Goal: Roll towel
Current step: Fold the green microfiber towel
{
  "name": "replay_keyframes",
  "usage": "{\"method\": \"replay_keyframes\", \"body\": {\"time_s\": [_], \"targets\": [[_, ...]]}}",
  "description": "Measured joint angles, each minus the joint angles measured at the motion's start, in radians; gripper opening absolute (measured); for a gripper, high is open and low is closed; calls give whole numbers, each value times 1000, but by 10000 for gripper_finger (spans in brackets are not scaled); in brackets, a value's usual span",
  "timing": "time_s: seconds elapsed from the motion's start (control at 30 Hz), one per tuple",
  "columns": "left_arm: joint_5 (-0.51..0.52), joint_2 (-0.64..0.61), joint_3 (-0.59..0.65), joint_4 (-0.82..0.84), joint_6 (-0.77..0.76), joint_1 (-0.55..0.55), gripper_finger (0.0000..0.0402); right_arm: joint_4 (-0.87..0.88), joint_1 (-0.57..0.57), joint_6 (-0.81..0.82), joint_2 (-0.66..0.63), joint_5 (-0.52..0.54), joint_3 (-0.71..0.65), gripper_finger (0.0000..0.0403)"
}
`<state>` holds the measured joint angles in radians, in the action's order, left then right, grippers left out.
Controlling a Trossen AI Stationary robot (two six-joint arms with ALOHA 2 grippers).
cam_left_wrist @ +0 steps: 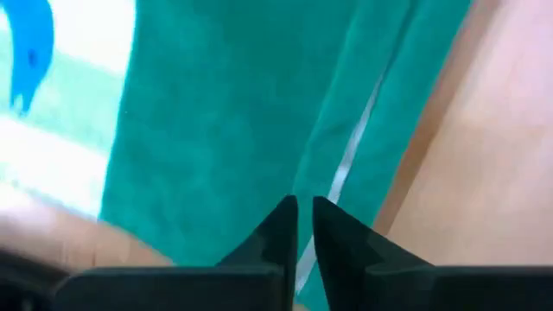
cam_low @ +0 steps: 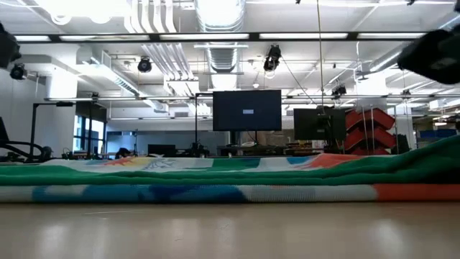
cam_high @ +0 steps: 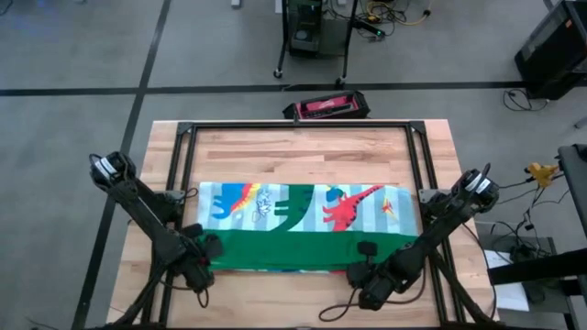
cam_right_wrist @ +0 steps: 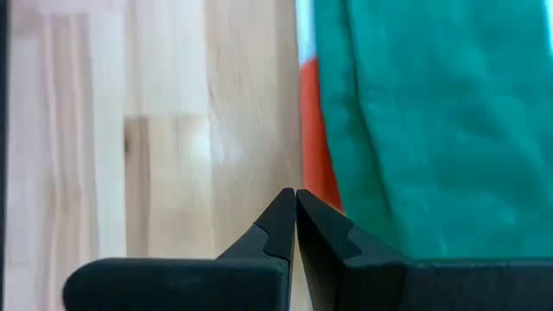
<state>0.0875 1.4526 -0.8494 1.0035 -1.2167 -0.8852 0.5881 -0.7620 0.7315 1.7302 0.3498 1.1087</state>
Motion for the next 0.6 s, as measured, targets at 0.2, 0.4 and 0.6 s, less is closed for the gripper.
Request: {"method": "replay_keyframes", "body": {"time_s": [0.2,0.4,0.6], "targets": [[-12,3,0,-94,-1,-9,112,-2,11,-84,0,69,22,0],[-28,53,10,-32,-26,-33,136,-158,36,-168,0,80,-28,0],[-20,111,13,-36,13,-32,119,-225,40,-227,0,80,-39,0]]}}
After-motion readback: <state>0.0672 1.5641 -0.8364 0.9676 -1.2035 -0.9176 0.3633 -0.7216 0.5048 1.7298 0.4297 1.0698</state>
